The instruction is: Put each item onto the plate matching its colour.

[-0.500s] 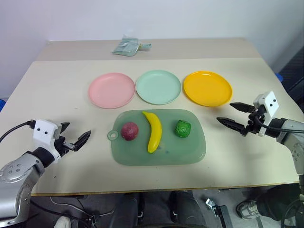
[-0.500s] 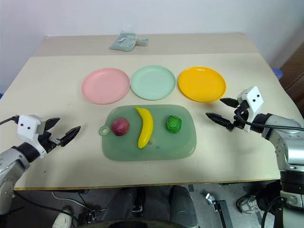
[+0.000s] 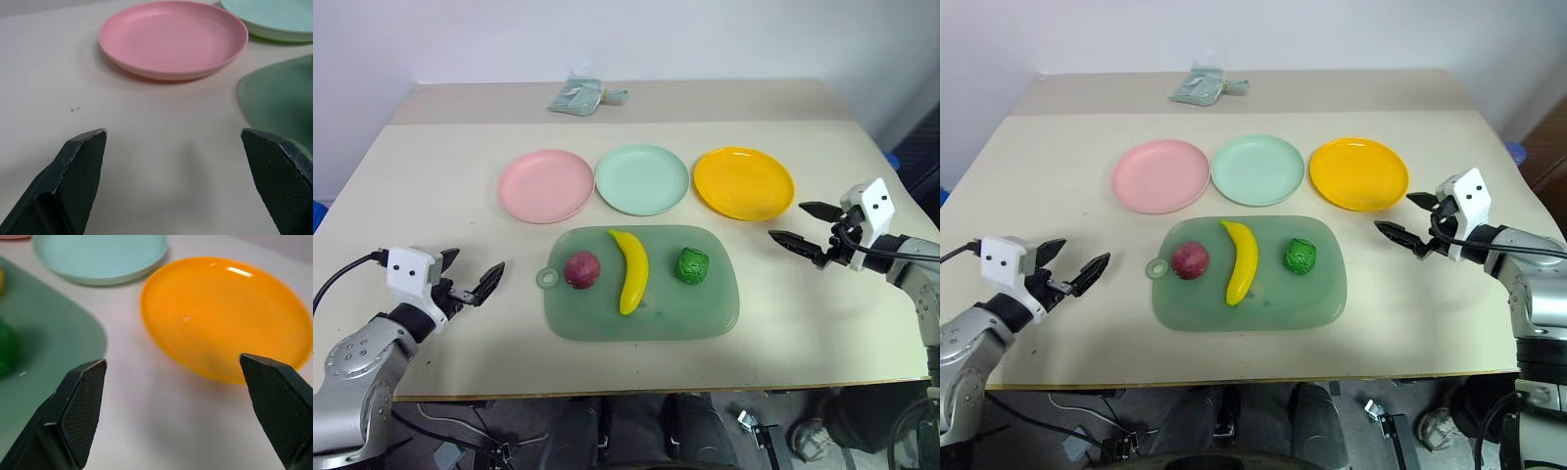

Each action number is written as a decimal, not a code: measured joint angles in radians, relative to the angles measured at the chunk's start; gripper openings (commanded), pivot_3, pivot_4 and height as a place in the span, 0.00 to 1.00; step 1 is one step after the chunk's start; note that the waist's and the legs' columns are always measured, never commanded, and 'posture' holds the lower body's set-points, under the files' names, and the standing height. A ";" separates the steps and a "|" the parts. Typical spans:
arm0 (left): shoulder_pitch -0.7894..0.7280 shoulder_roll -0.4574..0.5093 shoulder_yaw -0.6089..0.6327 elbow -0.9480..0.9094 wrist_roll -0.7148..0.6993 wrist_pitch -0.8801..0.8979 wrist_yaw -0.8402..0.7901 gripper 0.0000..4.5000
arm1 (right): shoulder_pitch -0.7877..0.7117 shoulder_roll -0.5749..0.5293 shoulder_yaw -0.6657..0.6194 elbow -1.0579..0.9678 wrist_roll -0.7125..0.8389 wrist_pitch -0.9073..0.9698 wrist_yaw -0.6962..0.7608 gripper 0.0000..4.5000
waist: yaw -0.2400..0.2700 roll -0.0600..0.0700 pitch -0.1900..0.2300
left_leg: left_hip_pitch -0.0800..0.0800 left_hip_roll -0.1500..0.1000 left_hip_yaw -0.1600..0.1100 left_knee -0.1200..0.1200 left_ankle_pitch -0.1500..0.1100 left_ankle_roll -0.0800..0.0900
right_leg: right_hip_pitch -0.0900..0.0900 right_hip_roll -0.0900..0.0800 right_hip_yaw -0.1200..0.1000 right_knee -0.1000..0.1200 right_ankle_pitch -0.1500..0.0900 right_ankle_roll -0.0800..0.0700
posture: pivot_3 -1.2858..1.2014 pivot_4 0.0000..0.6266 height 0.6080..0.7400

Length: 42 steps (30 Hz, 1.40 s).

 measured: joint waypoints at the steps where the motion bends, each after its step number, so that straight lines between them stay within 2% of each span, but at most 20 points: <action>1: -0.015 0.000 -0.006 0.015 0.005 -0.003 0.000 1.00 | 0.000 0.008 0.000 -0.001 -0.006 -0.016 -0.012 0.98 | 0.001 0.000 0.000 | 0.000 0.000 0.000 0.000 0.000 0.000 | 0.000 0.001 0.000 0.000 0.000 0.000 | 0.52 0.24 1.00; 16: -0.215 0.020 -0.074 0.140 -0.015 0.000 -0.066 1.00 | 0.107 0.038 -0.051 -0.122 0.045 0.028 -0.074 0.98 | 0.002 0.000 0.000 | 0.000 -0.001 0.000 0.001 0.000 0.000 | 0.001 0.003 -0.001 0.001 0.000 0.000 | 0.52 0.24 1.00; 27: -0.223 0.033 -0.080 0.156 -0.020 0.001 -0.096 1.00 | 0.109 0.080 -0.043 -0.131 0.043 0.010 -0.075 0.98 | 0.003 0.000 0.000 | 0.000 0.000 0.000 0.002 0.000 0.000 | 0.001 0.003 -0.001 0.001 0.000 0.000 | 0.52 0.24 1.00; 31: -0.229 0.039 -0.093 0.111 -0.088 0.045 -0.151 1.00 | 0.129 0.087 -0.033 -0.145 0.053 0.005 -0.037 0.98 | 0.003 0.000 0.000 | 0.000 0.000 0.000 0.002 0.000 0.000 | 0.001 0.003 -0.001 0.001 0.000 0.000 | 0.52 0.24 1.00; 38: -0.305 0.084 -0.268 0.035 -0.120 0.086 -0.270 1.00 | 0.237 0.054 -0.034 -0.311 0.137 0.049 0.068 0.98 | 0.002 0.000 0.000 | 0.000 0.000 0.000 0.003 0.000 0.000 | 0.002 0.004 -0.001 0.001 0.000 0.001 | 0.52 0.24 1.00; 42: -0.376 0.113 -0.405 0.057 -0.051 0.074 -0.327 1.00 | 0.316 0.026 -0.012 -0.474 0.146 0.079 0.082 0.98 | 0.004 0.000 0.000 | 0.000 0.000 -0.001 0.003 0.000 0.001 | 0.002 0.004 -0.002 0.001 0.000 0.000 | 0.52 0.24 1.00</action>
